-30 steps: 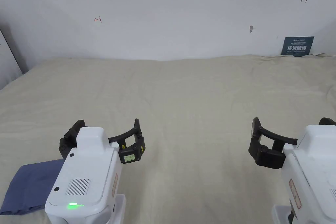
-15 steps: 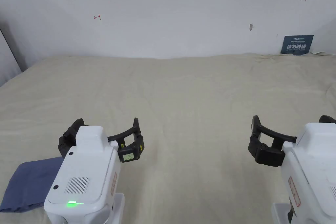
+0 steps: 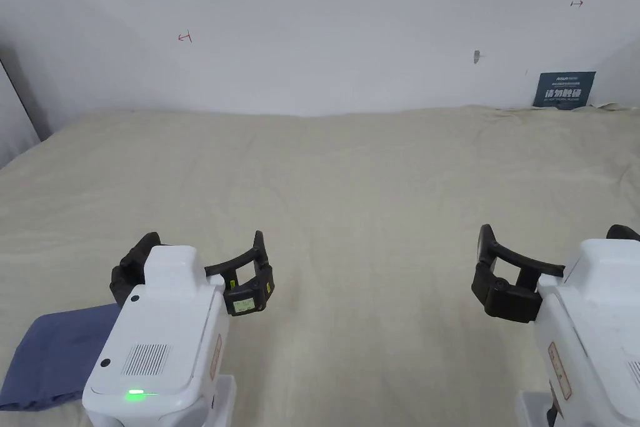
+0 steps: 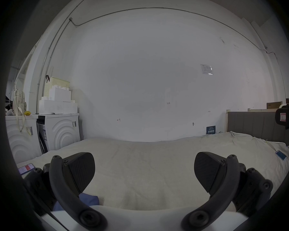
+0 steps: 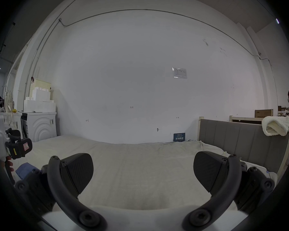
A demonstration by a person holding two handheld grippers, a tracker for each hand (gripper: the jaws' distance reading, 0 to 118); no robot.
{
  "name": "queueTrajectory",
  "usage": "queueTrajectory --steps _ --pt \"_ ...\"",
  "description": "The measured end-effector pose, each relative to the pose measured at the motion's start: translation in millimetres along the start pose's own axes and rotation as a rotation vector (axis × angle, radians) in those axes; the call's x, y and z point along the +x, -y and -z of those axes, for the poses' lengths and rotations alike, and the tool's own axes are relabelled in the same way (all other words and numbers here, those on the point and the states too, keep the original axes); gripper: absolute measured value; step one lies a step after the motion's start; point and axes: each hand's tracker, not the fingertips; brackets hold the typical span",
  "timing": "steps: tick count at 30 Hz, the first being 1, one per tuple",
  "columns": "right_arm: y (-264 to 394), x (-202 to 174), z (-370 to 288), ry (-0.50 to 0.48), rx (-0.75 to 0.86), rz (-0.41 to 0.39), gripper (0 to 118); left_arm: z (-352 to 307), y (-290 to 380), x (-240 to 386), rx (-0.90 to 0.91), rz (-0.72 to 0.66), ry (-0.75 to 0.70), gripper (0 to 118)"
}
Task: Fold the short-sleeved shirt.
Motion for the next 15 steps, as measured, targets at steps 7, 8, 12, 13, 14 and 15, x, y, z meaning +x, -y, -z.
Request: queueTrajectory --steps 7,8,12,13,14,15 --pt "-1.0 -1.0 0.4 -0.003 0.001 -0.003 118 0.2 0.0 0.0 -0.001 0.000 0.001 118" --pt "-1.3 -1.0 0.4 -0.004 0.000 -0.003 118 0.2 0.0 -0.1 -0.003 0.000 0.002 118" --pt "-1.2 -1.1 0.5 -0.004 0.001 -0.001 118 0.1 0.3 -0.5 -0.001 0.000 0.001 118" --pt "-1.0 -1.1 0.6 -0.002 0.000 0.000 118 0.3 0.4 -0.7 -0.002 0.000 0.003 118" --pt "-0.9 -1.0 0.7 -0.002 0.000 0.001 118 0.4 0.5 -0.7 -0.002 0.000 0.002 118" --pt "-0.8 -0.9 0.8 -0.004 -0.001 0.001 118 0.3 0.4 -0.5 -0.003 0.000 0.001 118"
